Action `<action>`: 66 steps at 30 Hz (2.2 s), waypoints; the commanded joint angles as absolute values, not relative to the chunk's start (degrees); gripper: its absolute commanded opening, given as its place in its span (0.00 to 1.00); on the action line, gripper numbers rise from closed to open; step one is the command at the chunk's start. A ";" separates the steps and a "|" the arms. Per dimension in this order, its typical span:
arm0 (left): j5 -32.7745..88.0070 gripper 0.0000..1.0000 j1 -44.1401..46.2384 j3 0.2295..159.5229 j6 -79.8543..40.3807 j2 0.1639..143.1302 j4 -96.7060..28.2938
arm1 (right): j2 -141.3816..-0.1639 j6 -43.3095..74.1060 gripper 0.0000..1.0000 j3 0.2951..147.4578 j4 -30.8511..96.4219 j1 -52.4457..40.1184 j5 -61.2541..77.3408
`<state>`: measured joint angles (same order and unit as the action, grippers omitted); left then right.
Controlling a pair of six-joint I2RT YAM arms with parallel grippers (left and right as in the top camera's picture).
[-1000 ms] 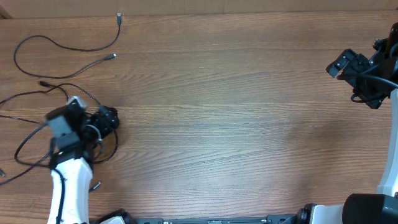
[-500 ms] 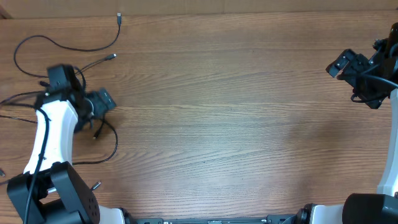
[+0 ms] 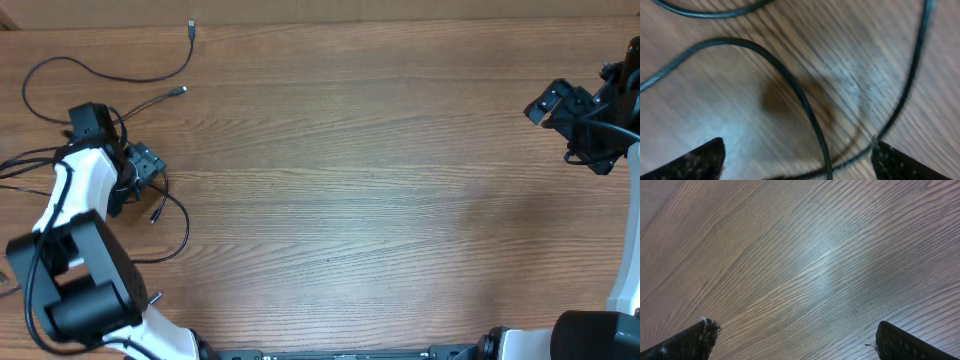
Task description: Untangle cables
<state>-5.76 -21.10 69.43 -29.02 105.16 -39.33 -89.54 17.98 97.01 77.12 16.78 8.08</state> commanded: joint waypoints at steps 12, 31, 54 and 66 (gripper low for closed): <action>-4.14 0.56 -20.99 69.84 -31.51 108.81 -39.59 | -89.52 17.78 1.00 97.47 76.82 16.80 7.70; -4.86 0.14 -21.10 69.80 -30.44 110.69 -41.47 | -89.52 17.78 1.00 97.47 76.82 16.80 7.70; -5.04 0.04 -21.85 74.74 -42.96 110.41 -60.71 | -89.52 17.78 1.00 97.47 76.82 16.80 7.70; -4.10 0.04 -21.71 74.72 -50.43 110.43 -67.31 | -89.52 17.78 1.00 97.47 76.82 16.80 7.70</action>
<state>-4.12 -21.17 73.89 -47.57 110.19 -67.05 -89.54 17.98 97.01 77.14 16.78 8.08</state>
